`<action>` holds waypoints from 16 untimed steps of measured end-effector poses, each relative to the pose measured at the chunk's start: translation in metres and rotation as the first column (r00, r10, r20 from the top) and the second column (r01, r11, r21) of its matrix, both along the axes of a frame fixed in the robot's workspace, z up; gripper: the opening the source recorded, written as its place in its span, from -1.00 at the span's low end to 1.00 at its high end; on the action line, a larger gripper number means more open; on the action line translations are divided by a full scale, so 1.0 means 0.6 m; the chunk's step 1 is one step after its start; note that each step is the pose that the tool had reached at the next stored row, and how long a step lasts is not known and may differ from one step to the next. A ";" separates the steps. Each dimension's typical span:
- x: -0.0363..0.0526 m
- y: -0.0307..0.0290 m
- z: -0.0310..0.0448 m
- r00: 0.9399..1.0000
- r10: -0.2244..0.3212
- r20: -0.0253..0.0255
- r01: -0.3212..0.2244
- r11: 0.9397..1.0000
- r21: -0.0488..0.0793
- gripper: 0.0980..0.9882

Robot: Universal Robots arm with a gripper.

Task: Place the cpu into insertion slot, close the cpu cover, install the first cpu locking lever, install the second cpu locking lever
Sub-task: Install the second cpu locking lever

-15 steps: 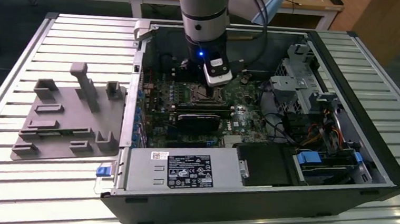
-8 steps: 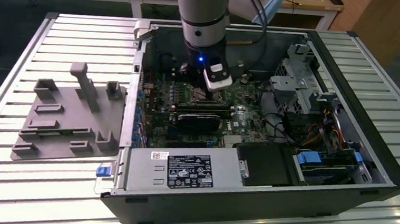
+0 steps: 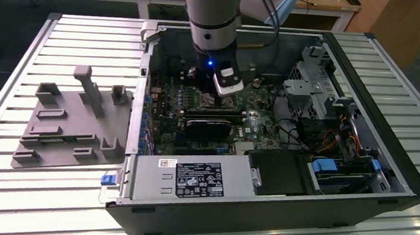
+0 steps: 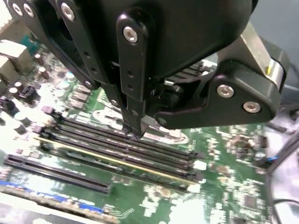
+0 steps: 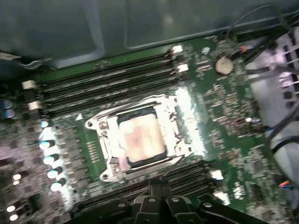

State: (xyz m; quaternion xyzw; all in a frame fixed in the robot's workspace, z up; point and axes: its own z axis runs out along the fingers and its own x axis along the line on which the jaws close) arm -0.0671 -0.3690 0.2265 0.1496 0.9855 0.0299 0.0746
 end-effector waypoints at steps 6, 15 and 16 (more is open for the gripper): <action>0.001 -0.0001 -0.002 0.997 0.003 -0.076 -0.003 1.000 0.000 -0.99; -0.001 -0.0051 -0.009 0.997 0.022 -0.076 -0.019 0.999 0.032 -0.99; -0.002 -0.0058 -0.010 0.997 0.026 -0.076 -0.023 0.999 0.038 -0.99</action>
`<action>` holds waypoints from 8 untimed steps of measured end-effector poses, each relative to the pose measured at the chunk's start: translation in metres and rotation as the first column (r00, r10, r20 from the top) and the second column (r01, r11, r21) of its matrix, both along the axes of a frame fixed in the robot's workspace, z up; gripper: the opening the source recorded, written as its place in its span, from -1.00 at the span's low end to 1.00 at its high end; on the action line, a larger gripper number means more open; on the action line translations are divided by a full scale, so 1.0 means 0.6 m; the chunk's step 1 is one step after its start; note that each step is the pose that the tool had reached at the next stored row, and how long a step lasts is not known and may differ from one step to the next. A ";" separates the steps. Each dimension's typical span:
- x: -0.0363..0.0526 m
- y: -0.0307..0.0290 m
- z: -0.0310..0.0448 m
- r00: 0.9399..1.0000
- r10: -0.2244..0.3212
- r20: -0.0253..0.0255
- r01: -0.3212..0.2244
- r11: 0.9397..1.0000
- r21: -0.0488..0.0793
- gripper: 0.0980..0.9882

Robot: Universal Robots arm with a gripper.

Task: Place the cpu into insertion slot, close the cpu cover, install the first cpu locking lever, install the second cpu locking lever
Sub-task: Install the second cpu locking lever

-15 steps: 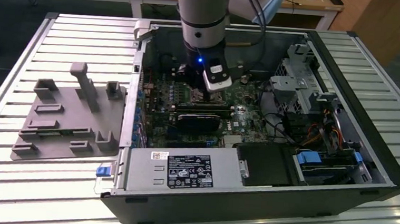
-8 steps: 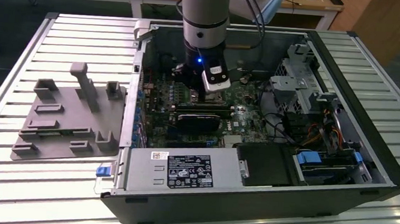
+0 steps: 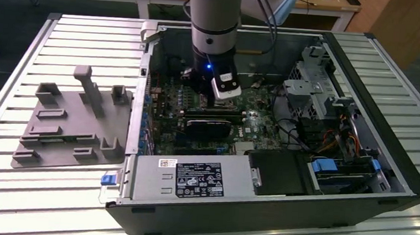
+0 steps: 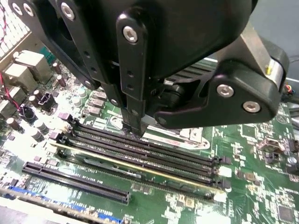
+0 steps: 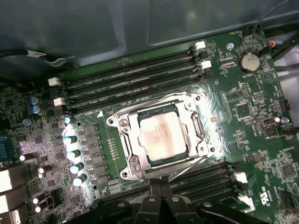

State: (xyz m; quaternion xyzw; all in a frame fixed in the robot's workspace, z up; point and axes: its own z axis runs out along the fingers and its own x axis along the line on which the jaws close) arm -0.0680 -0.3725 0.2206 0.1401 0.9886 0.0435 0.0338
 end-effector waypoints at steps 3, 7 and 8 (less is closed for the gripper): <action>-0.002 -0.0041 -0.003 1.000 0.009 0.000 -0.009 1.000 0.012 -0.99; -0.006 -0.0124 -0.005 1.000 0.019 0.000 -0.019 1.000 0.019 -0.99; -0.007 -0.0144 -0.006 1.000 0.022 0.000 -0.022 1.000 0.021 -0.99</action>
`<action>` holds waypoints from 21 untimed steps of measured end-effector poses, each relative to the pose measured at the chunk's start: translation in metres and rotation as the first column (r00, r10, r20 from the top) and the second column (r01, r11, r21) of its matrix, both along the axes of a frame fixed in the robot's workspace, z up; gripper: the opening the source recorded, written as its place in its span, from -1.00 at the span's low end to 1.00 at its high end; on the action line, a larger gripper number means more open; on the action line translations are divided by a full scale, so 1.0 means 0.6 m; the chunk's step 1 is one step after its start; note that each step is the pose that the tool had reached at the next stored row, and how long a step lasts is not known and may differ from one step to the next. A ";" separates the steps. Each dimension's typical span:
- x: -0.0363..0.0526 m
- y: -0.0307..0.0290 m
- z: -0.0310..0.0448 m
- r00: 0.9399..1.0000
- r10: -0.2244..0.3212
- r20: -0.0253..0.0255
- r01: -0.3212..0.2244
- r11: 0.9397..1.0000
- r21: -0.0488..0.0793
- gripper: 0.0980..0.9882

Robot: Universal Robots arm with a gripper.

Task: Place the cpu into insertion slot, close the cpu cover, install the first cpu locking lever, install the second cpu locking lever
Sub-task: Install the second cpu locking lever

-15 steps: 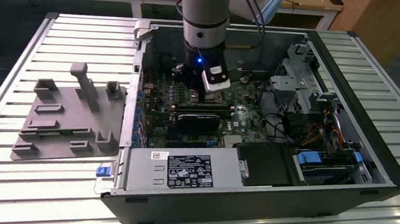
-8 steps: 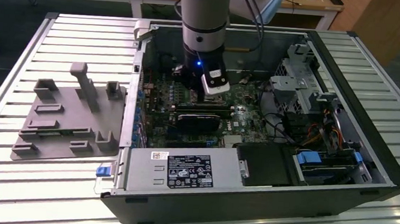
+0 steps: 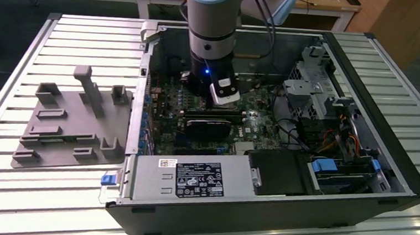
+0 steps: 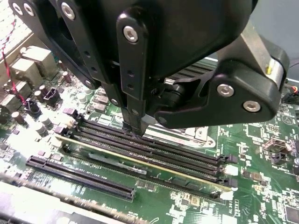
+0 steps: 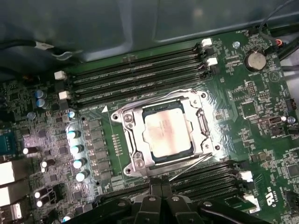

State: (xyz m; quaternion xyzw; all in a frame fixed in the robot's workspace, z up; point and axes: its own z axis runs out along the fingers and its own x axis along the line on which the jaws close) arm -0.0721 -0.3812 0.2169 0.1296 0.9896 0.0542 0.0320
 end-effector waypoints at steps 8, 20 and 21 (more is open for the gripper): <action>-0.009 -0.0061 -0.011 1.000 0.021 0.002 -0.021 0.999 0.036 -0.99; -0.025 -0.0158 -0.026 0.999 0.038 0.009 -0.039 0.994 0.099 -0.99; -0.028 -0.0160 -0.027 0.999 0.039 0.010 -0.040 0.994 0.103 -0.99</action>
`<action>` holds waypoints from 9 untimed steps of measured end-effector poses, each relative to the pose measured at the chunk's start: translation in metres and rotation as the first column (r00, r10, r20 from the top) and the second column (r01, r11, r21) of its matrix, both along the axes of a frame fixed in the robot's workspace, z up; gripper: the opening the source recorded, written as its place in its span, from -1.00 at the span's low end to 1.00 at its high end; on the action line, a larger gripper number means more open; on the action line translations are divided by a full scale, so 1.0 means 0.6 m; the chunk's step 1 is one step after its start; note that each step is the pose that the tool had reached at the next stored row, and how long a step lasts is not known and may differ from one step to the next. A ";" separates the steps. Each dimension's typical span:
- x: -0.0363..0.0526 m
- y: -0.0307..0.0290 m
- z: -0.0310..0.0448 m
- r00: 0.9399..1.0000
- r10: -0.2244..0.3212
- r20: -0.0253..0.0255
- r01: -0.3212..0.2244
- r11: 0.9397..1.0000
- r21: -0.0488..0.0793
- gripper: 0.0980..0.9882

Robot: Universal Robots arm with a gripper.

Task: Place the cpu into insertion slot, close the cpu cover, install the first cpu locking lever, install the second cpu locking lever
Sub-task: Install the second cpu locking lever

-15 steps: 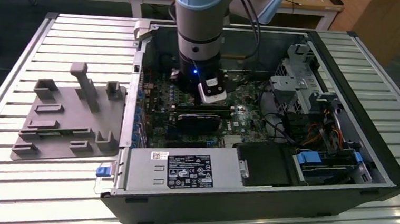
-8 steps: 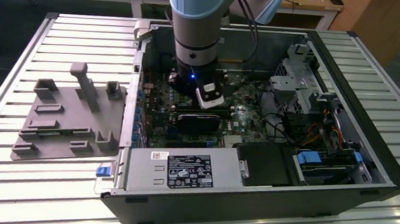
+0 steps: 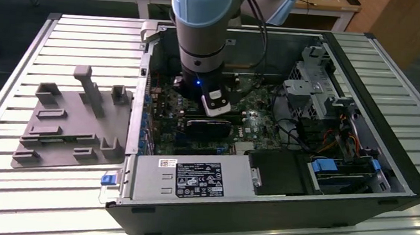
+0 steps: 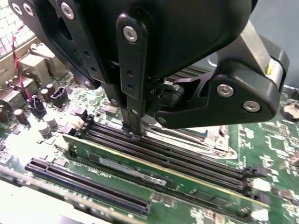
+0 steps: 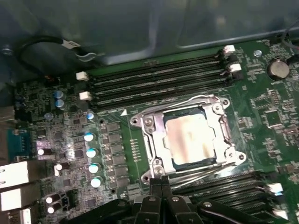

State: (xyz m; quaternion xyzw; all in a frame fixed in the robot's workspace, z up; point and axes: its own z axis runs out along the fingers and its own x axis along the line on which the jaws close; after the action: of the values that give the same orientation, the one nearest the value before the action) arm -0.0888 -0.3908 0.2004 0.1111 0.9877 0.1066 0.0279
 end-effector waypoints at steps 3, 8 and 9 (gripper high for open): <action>-0.008 -0.0003 -0.004 1.000 0.004 0.002 -0.004 1.000 0.013 -0.99; -0.017 -0.0003 -0.010 1.000 0.008 0.005 -0.008 0.999 0.032 -0.99; -0.017 -0.0002 -0.011 1.000 0.008 0.005 -0.009 0.999 0.036 -0.99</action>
State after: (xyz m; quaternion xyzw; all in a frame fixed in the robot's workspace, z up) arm -0.0990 -0.3909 0.1940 0.1071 0.9860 0.1245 0.0281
